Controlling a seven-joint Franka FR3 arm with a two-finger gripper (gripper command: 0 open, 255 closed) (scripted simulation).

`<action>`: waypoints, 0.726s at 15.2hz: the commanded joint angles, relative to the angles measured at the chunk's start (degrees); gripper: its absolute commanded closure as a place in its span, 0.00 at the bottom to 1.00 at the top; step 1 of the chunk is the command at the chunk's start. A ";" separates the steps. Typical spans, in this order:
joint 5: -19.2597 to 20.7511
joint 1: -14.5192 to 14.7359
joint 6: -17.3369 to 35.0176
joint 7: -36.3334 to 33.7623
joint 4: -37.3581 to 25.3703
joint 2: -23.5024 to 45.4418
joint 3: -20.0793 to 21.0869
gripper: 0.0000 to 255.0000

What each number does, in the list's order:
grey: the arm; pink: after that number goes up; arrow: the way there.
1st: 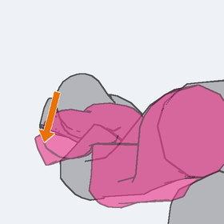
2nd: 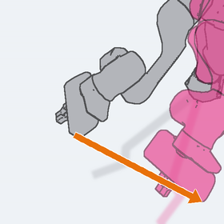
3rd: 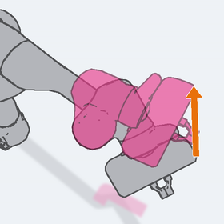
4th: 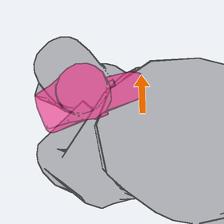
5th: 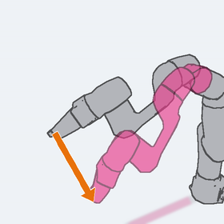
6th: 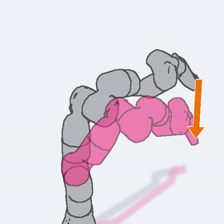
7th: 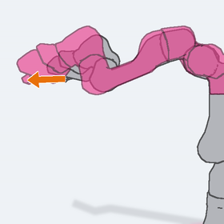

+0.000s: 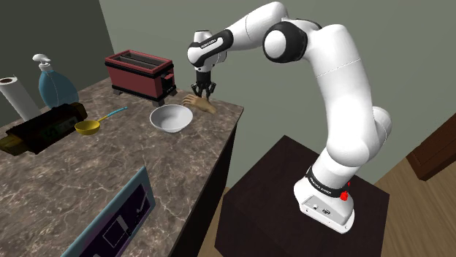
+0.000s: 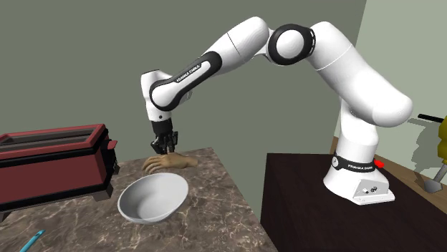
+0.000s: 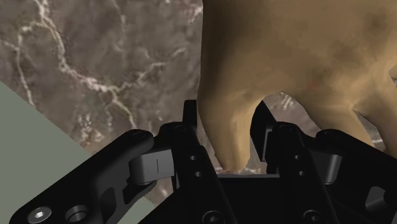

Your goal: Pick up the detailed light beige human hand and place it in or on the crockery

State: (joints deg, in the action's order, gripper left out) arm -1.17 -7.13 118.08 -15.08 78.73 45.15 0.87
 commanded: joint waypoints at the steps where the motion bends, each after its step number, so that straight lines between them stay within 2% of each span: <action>1: 0.00 0.00 -1.13 -0.03 -0.31 -0.83 0.00 1.00; 11: 0.01 -0.02 -6.53 -0.16 -2.03 -4.51 0.02 1.00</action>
State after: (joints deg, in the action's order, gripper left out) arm -1.16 -7.09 112.25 -15.30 77.07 40.97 0.89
